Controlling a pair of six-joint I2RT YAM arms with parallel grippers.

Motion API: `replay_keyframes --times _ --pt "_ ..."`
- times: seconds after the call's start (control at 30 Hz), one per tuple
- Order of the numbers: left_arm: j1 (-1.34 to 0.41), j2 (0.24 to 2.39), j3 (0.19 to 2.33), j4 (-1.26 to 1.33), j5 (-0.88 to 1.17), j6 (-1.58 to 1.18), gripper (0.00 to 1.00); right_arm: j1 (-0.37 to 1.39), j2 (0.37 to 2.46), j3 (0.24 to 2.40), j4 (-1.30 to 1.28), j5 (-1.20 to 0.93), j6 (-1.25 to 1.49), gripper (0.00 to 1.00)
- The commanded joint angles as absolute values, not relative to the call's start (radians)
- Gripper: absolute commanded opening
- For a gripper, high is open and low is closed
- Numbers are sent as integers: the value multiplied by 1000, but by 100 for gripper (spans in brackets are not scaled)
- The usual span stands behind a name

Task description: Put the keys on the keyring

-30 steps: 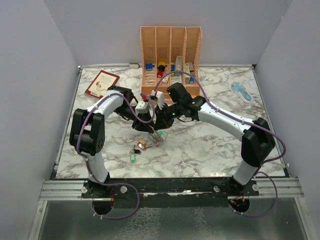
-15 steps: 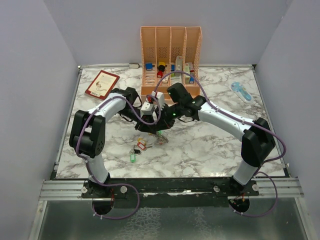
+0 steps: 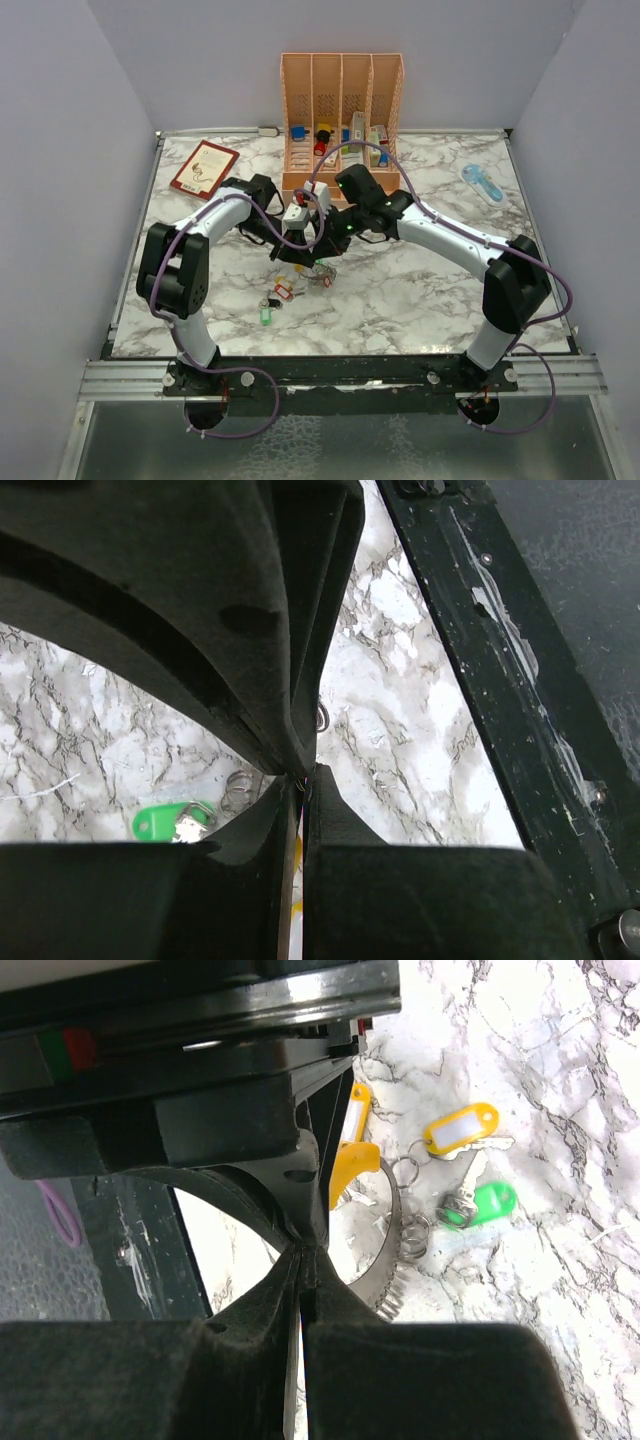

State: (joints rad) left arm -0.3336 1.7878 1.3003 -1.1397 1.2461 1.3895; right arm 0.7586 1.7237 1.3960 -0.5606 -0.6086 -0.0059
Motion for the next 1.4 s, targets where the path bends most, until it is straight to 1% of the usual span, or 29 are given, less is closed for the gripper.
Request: replay_keyframes --times 0.0,0.27,0.43,0.57,0.77,0.93,1.0,1.07,1.17,1.27,1.33,1.37 --pt "-338 1750 1294 -1097 1229 1402 0 776 1681 1437 -563 -651 16 1" --pt "-338 1721 1283 -1095 1246 1394 0 776 1689 1448 -567 -646 30 1" --pt "-339 1703 1275 -1097 1269 1392 0 776 1691 1462 -580 -604 43 1" --pt "-338 1673 1267 -1095 1285 1390 0 776 1677 1465 -574 -535 56 5" --pt "-338 1661 1259 -1095 1302 1387 0 767 1629 1453 -541 -379 92 15" --pt "-338 1656 1256 -1095 1308 1387 0 717 1572 1414 -494 -294 138 30" --pt "-339 1654 1257 -1097 1311 1386 0 686 1547 1387 -468 -290 158 38" --pt "-336 1647 1259 -1097 1309 1384 0 651 1520 1361 -443 -297 176 43" --pt "-324 1633 1270 -1089 1316 1368 0 615 1459 1285 -365 -258 202 46" --pt "-295 1602 1292 -1054 1337 1303 0 598 1364 1168 -246 -208 204 54" --pt "-276 1565 1305 -980 1345 1201 0 598 1310 1087 -176 -209 210 59" --pt "-271 1537 1302 -883 1332 1114 0 596 1292 1059 -161 -235 205 58"
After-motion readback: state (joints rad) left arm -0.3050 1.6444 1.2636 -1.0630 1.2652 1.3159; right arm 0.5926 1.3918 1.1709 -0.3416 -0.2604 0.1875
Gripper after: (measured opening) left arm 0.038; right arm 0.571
